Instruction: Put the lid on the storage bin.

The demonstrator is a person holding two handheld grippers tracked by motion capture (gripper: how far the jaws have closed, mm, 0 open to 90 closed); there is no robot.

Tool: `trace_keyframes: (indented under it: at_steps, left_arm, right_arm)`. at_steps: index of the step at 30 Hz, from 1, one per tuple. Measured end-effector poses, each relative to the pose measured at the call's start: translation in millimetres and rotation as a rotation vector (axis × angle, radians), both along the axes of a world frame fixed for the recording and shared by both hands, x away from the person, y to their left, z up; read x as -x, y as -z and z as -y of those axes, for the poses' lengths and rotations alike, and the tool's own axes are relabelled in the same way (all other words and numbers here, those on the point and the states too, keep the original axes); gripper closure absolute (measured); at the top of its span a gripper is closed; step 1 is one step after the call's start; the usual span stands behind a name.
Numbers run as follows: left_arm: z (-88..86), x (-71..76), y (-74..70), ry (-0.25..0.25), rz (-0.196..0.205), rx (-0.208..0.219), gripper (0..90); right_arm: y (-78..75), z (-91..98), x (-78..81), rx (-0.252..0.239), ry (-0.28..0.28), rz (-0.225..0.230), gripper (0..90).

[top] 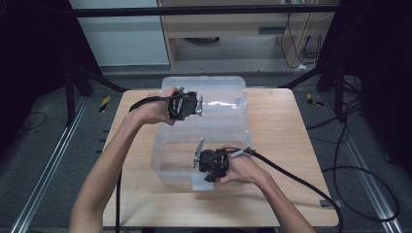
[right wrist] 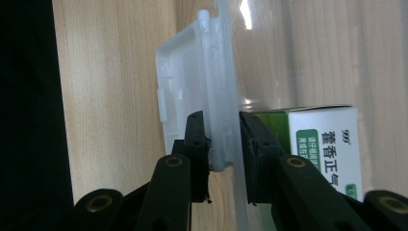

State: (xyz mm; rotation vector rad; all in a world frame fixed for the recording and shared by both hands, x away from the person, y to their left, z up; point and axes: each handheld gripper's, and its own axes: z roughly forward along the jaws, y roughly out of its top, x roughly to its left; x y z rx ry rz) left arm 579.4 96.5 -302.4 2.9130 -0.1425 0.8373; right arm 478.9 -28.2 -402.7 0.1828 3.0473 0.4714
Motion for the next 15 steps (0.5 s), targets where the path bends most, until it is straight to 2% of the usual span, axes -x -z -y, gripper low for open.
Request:
trace_keyframes:
  at_steps: [3, 7, 11, 14, 15]
  left_arm:
    - [-0.4, 4.5, -1.5, 0.002, 0.003, -0.001, 82.0]
    - [-1.2, 10.0, -2.0, 0.029, 0.007, 0.003, 82.2]
    - [-2.1, 16.2, -2.4, 0.017, 0.012, 0.004, 82.3]
    - [-2.8, 21.9, -2.0, 0.015, 0.032, 0.006, 82.3]
    - [-2.5, 22.5, -3.2, 0.024, 0.041, -0.008, 82.4]
  right_arm:
    - [-0.1, 0.0, 0.9, 0.000, 0.005, 0.006, 74.9]
    - [0.3, 0.2, 1.0, -0.003, 0.002, 0.011, 74.9]
    - [0.3, 0.1, 1.2, -0.001, 0.003, 0.010, 74.9]
    - [0.4, 0.1, 1.7, -0.003, 0.006, 0.011, 74.8]
    - [0.5, 0.2, 1.7, -0.003, 0.005, 0.011, 74.8]
